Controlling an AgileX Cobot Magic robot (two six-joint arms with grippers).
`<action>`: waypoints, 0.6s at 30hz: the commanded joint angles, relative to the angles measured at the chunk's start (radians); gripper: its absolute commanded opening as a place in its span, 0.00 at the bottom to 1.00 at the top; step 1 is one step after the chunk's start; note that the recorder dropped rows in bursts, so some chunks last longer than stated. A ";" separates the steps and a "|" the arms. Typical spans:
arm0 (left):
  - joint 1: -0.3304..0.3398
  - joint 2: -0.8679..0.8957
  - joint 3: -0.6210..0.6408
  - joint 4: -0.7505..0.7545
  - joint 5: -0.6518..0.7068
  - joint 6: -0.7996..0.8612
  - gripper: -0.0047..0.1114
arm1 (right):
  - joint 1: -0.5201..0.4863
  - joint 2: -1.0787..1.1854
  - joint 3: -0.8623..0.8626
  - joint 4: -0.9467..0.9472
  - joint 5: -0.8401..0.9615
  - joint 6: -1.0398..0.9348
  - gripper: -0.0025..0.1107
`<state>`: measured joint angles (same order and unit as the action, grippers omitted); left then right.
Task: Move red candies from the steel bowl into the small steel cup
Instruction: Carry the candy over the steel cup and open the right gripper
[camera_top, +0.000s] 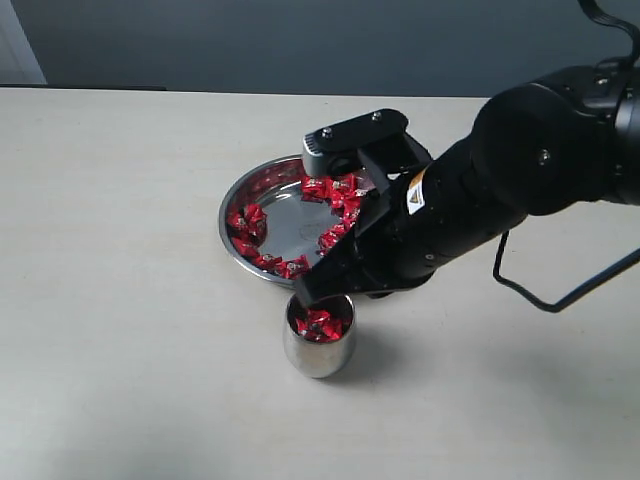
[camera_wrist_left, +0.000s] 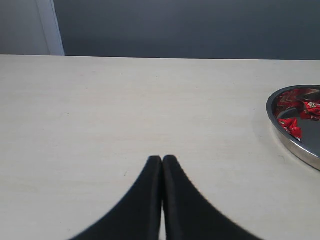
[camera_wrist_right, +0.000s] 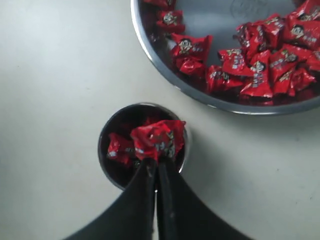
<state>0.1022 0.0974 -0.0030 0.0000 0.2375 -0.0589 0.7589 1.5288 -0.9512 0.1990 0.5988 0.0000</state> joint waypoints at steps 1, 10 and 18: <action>-0.005 -0.005 0.003 0.000 -0.004 -0.002 0.04 | -0.002 0.015 0.008 0.082 -0.003 -0.085 0.02; -0.005 -0.005 0.003 0.000 -0.004 -0.002 0.04 | -0.002 0.061 0.008 0.170 0.012 -0.165 0.02; -0.005 -0.005 0.003 0.000 -0.004 -0.002 0.04 | -0.002 0.074 0.008 0.170 0.016 -0.189 0.28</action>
<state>0.1022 0.0974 -0.0030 0.0000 0.2375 -0.0589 0.7589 1.6000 -0.9472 0.3674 0.6192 -0.1748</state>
